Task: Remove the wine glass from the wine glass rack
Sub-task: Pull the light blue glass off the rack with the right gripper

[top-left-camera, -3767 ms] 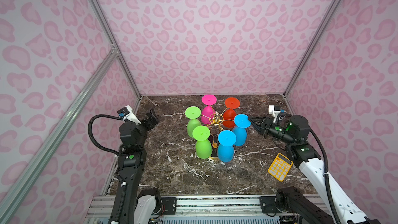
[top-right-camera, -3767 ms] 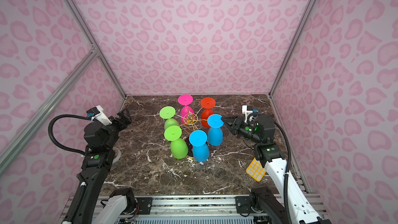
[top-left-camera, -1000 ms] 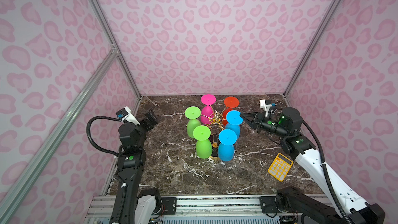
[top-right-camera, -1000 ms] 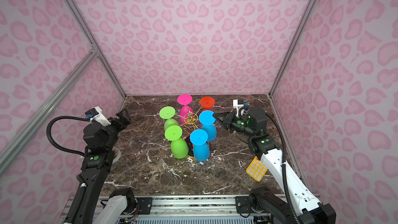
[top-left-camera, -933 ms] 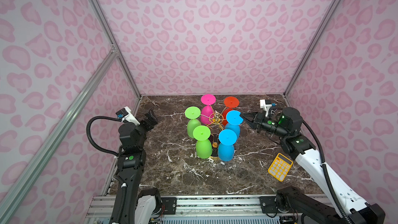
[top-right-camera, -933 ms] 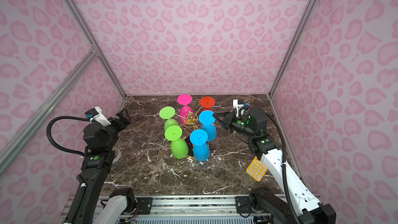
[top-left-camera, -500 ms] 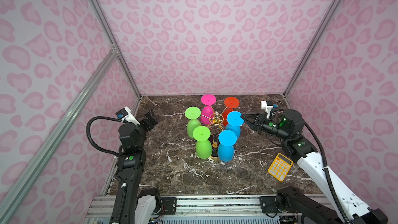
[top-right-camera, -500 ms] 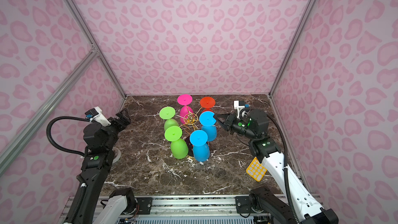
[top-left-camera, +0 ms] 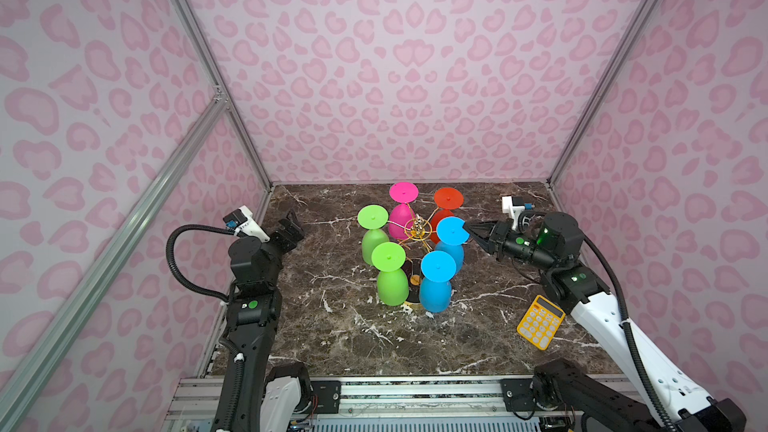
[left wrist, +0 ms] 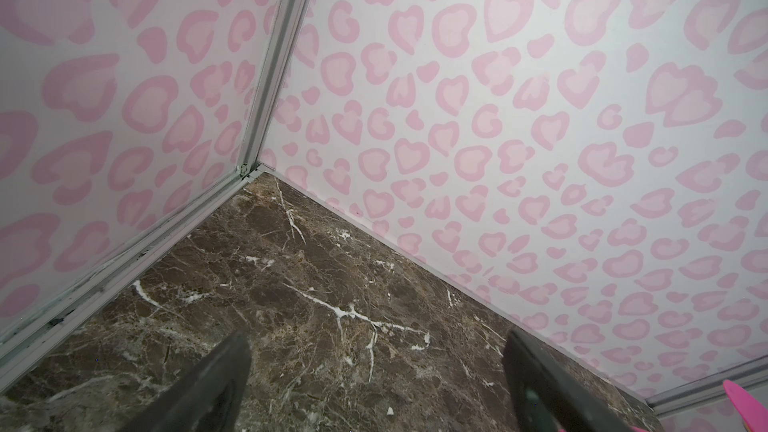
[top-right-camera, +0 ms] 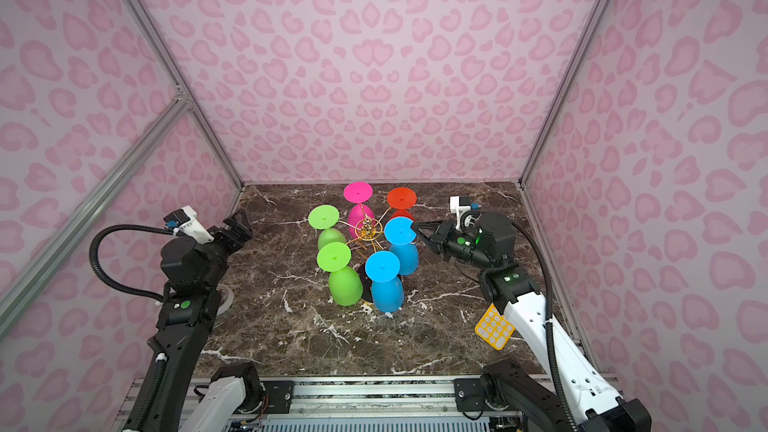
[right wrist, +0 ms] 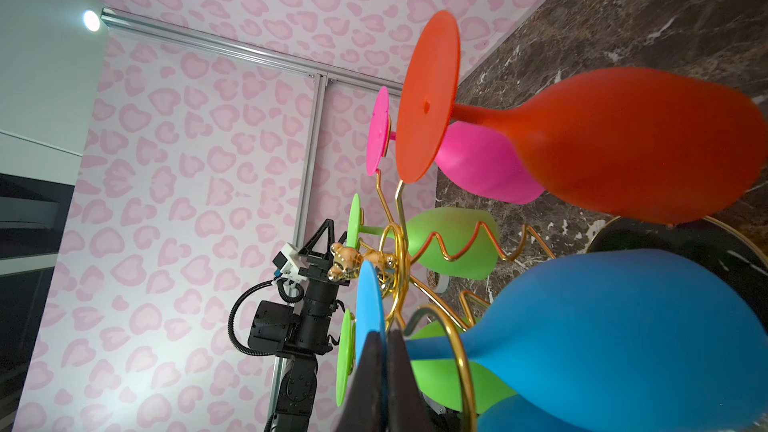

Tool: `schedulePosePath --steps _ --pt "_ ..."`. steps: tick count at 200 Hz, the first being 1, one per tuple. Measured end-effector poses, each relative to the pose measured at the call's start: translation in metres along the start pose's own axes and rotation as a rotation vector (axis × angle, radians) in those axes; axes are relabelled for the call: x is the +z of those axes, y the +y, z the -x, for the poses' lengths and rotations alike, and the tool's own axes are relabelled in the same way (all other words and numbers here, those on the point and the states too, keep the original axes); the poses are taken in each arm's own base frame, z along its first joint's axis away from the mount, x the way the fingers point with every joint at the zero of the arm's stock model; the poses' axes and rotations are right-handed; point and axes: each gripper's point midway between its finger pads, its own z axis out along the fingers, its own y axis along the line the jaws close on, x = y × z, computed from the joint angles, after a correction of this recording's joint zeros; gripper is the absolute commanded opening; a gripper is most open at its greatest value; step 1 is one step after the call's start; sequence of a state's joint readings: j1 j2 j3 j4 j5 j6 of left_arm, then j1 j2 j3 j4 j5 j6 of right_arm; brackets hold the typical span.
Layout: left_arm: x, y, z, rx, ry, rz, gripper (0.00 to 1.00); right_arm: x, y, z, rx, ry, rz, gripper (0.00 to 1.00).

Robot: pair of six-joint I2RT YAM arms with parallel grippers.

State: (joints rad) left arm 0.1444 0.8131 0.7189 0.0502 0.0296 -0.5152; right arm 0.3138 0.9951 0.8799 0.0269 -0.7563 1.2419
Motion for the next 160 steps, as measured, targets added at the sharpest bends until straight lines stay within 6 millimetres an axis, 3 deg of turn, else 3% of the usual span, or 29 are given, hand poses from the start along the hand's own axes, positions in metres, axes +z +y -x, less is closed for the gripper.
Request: schedulePosePath --steps 160 --pt "0.002 0.003 -0.002 -0.017 0.007 0.009 0.96 -0.004 0.01 -0.009 -0.023 0.006 0.02 0.0"
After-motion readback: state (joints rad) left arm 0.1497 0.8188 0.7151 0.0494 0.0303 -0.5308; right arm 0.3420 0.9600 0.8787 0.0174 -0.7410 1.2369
